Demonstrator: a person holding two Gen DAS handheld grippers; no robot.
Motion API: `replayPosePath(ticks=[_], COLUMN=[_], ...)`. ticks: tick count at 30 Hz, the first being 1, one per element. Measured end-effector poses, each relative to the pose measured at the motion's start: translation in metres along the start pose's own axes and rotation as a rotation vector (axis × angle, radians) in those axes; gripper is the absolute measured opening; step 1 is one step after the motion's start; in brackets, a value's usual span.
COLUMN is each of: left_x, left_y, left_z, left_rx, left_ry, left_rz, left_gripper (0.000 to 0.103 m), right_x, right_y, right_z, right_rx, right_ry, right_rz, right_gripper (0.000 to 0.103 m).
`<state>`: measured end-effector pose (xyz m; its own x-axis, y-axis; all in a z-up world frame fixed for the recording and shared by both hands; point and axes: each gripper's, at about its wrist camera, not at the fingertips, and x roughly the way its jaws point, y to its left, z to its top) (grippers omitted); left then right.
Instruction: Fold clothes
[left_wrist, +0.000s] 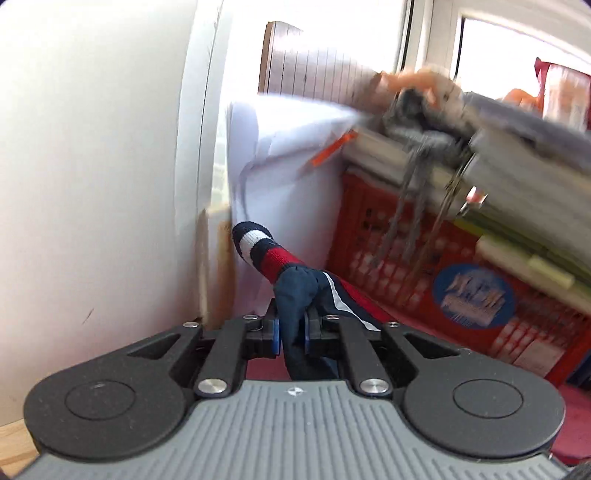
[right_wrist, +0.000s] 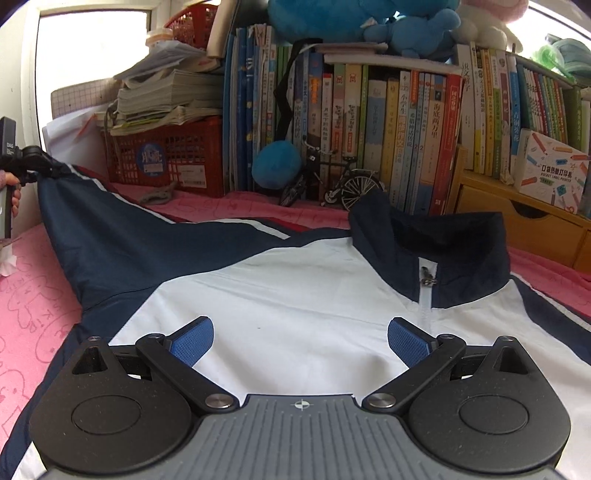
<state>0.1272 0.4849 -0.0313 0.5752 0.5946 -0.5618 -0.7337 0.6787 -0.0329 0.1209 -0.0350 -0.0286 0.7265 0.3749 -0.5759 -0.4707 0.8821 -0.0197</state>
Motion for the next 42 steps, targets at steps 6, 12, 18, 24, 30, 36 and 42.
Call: replayPosePath(ticks=[6, 12, 18, 24, 30, 36, 42], left_x=[0.004, -0.074, -0.167, -0.231, -0.228, -0.211, -0.213], left_y=[-0.017, -0.02, -0.073, -0.177, -0.237, -0.229, -0.229], left_z=[-0.041, -0.046, -0.076, -0.149, -0.204, -0.198, -0.197], left_rx=[0.183, 0.101, 0.187, 0.42, 0.62, 0.549, 0.555], left_ry=[0.047, -0.111, -0.172, -0.028, 0.046, 0.066, 0.056], left_rz=[0.117, 0.007, -0.298, -0.747, -0.7, -0.656, -0.618], left_gripper=[0.035, 0.052, 0.053, 0.053, 0.053, 0.062, 0.071], right_x=[0.017, -0.001, -0.019, -0.019, -0.02, -0.064, -0.163], right_y=[-0.01, -0.022, -0.042, -0.042, -0.105, -0.229, -0.347], right_z=[-0.007, -0.02, -0.038, -0.041, -0.054, -0.082, -0.144], right_rx=[0.017, 0.01, 0.03, -0.001, 0.024, 0.168, 0.537], right_ry=[0.059, 0.05, 0.056, 0.042, 0.094, 0.097, 0.018], right_rz=[-0.046, -0.04, -0.033, -0.023, -0.086, -0.425, -0.596], right_gripper=[0.102, 0.102, 0.102, 0.102, 0.103, 0.102, 0.099])
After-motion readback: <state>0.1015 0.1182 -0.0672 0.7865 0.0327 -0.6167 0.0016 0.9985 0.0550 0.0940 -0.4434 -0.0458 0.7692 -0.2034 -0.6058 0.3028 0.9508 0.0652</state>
